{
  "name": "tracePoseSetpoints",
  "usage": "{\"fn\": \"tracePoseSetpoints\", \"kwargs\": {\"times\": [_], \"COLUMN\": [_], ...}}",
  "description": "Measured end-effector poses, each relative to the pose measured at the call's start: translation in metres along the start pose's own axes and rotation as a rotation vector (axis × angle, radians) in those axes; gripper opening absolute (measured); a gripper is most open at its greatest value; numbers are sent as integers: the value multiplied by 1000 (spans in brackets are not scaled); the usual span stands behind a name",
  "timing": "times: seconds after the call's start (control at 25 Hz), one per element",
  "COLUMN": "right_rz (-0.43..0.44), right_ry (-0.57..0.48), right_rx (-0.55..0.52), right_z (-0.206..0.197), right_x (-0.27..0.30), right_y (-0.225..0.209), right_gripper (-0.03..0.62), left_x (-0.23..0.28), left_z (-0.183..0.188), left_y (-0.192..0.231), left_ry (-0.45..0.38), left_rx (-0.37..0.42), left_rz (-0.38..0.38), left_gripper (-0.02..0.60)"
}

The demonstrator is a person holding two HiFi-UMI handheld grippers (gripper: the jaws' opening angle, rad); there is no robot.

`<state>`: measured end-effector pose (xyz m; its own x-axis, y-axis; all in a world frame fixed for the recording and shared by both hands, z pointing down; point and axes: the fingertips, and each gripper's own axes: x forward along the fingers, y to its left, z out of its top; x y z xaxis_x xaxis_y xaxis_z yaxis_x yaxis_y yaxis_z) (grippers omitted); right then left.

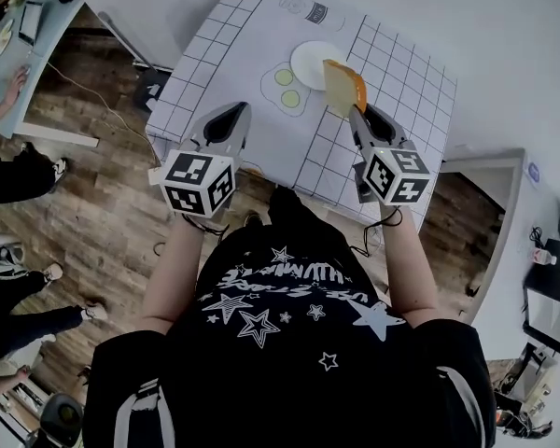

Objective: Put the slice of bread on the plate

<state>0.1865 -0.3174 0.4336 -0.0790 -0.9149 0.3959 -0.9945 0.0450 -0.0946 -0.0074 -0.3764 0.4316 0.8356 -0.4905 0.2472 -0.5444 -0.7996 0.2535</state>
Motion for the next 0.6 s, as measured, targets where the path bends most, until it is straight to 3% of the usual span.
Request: {"fn": "tracePoseSetpoints", "kwargs": {"times": [0.36,0.6], "right_rz": [-13,-40], "right_ry": [22,60], "right_rx": [-104,-292], "right_z": [20,24], "right_x": [61,100], "right_y": [-41,-57], "right_gripper": [87,87], "left_x": [45,65], "left_z": [22,24], "left_y": [33,44], "left_ry": [-2,30], "left_rx": [1,-1], "left_rz": [55,65], "left_gripper": [9,9]}}
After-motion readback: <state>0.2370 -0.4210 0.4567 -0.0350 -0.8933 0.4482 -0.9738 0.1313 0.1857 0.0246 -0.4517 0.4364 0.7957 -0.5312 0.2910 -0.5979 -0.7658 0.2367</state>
